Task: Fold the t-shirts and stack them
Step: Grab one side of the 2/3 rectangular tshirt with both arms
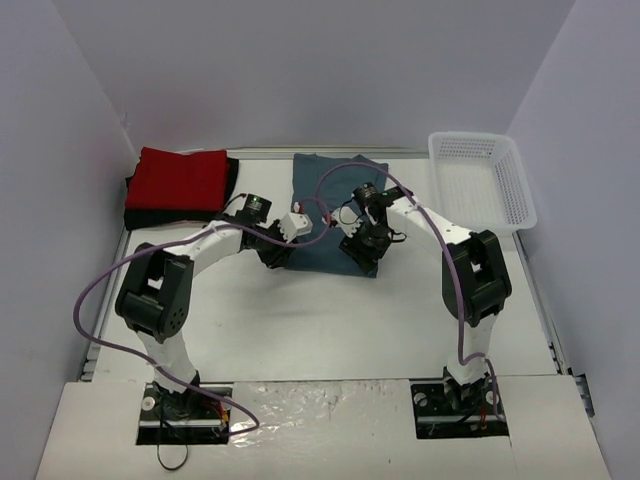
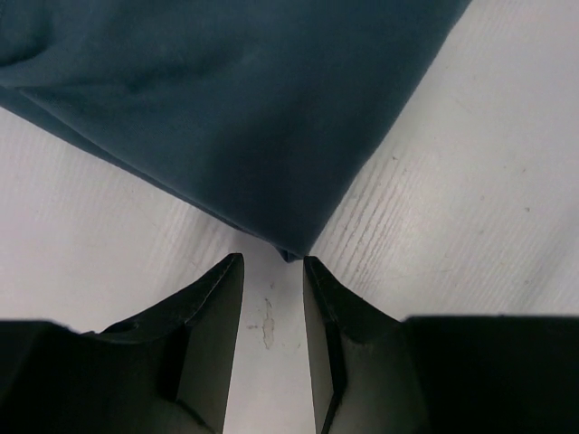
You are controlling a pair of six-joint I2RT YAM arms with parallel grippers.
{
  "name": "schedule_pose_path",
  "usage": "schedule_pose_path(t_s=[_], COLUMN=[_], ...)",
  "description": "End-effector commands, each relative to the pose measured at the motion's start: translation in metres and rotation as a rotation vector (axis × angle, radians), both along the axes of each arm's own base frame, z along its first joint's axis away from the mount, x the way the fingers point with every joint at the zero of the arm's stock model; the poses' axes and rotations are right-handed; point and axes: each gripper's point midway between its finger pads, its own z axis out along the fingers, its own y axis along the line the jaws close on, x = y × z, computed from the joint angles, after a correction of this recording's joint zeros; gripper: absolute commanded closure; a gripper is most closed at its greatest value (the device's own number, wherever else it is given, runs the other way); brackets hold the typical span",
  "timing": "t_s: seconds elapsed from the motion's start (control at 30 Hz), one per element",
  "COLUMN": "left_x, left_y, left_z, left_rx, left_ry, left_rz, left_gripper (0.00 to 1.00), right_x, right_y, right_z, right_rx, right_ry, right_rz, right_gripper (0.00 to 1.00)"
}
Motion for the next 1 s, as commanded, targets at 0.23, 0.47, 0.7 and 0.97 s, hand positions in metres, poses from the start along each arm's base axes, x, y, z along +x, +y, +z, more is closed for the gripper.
schedule_pose_path(t_s=[0.23,0.47,0.7,0.97], left_x=[0.009,-0.003,-0.005,-0.004], left_y=[-0.026,-0.029,-0.023,-0.008], left_z=[0.025,0.014,-0.002,-0.025], left_rx=[-0.096,-0.058,0.044,0.138], left_ry=[-0.012,0.054,0.096,0.141], left_rz=[-0.054,-0.096,-0.113,-0.091], left_gripper=[0.69,0.69,0.69,0.71], right_x=[-0.012,-0.009,-0.005,-0.007], right_y=[-0.027,-0.033,-0.037,-0.036], right_z=[-0.022,-0.027,-0.026,-0.025], right_rx=[-0.071,-0.077,-0.080,-0.075], right_ry=[0.070,0.075,0.069,0.070], right_rz=[-0.023,-0.037,-0.040,-0.039], right_gripper=[0.56,0.56,0.56,0.56])
